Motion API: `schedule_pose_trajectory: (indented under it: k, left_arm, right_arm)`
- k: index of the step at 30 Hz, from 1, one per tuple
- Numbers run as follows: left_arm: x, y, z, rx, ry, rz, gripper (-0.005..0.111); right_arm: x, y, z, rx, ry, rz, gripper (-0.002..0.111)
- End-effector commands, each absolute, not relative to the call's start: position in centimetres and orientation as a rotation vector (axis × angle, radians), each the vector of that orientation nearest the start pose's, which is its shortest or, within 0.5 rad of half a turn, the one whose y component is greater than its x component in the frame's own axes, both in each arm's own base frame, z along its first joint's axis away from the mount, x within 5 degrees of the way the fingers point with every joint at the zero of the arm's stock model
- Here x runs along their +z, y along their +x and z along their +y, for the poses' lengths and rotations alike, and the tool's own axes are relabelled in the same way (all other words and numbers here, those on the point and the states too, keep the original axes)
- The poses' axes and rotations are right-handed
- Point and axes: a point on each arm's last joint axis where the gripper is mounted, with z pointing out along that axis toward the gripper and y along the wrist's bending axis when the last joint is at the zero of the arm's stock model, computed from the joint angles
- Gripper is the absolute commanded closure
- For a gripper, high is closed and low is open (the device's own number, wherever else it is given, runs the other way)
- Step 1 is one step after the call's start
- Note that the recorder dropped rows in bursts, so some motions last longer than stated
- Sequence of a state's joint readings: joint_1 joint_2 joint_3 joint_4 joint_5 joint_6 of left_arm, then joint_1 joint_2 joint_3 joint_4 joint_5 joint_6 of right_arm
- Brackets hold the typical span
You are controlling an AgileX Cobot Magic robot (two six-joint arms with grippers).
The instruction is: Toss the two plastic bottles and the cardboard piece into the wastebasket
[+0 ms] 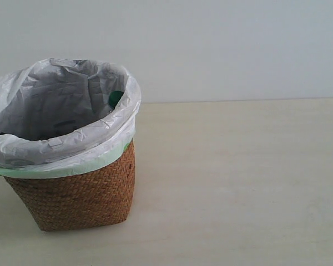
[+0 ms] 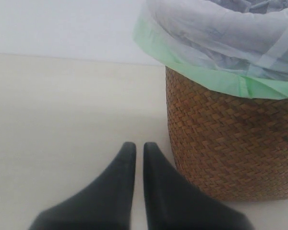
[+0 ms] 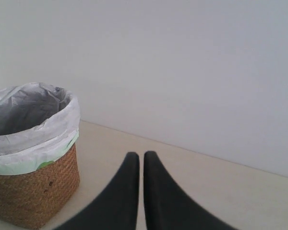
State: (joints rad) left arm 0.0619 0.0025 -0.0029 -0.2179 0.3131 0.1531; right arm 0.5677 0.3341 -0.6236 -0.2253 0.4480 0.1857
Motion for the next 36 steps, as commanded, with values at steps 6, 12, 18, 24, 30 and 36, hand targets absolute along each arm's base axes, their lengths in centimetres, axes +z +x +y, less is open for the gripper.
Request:
schedule_pose_trajectory:
  k: [6,12,18,24,30,36]
  left_arm:
    - [18.6,5.4,-0.2,-0.056,-0.066,1.786,0.101]
    - [18.6,5.4,-0.2,-0.056,-0.066,1.786,0.101]
    - [18.6,5.4,-0.2,-0.056,-0.066,1.786,0.101]
    - [18.6,5.4,-0.2,-0.056,-0.066,1.786,0.101]
    - [18.6,5.4,-0.2,-0.056,-0.066,1.786,0.101]
    - [18.6,5.4,-0.2,-0.056,-0.066,1.786,0.101]
  right_arm:
    - [33.2,6.5,3.5,0.424,-0.371,1.563,0.107]
    - [32.9,6.5,3.5,0.44,-0.354,1.595,0.107]
    - [32.9,6.5,3.5,0.442,-0.352,1.594,0.107]
    - [32.9,6.5,3.5,0.442,-0.352,1.594,0.107]
    - [33.0,5.9,3.0,0.442,-0.343,1.579,0.107]
    - [33.5,4.2,1.9,0.462,-0.318,1.49,0.107]
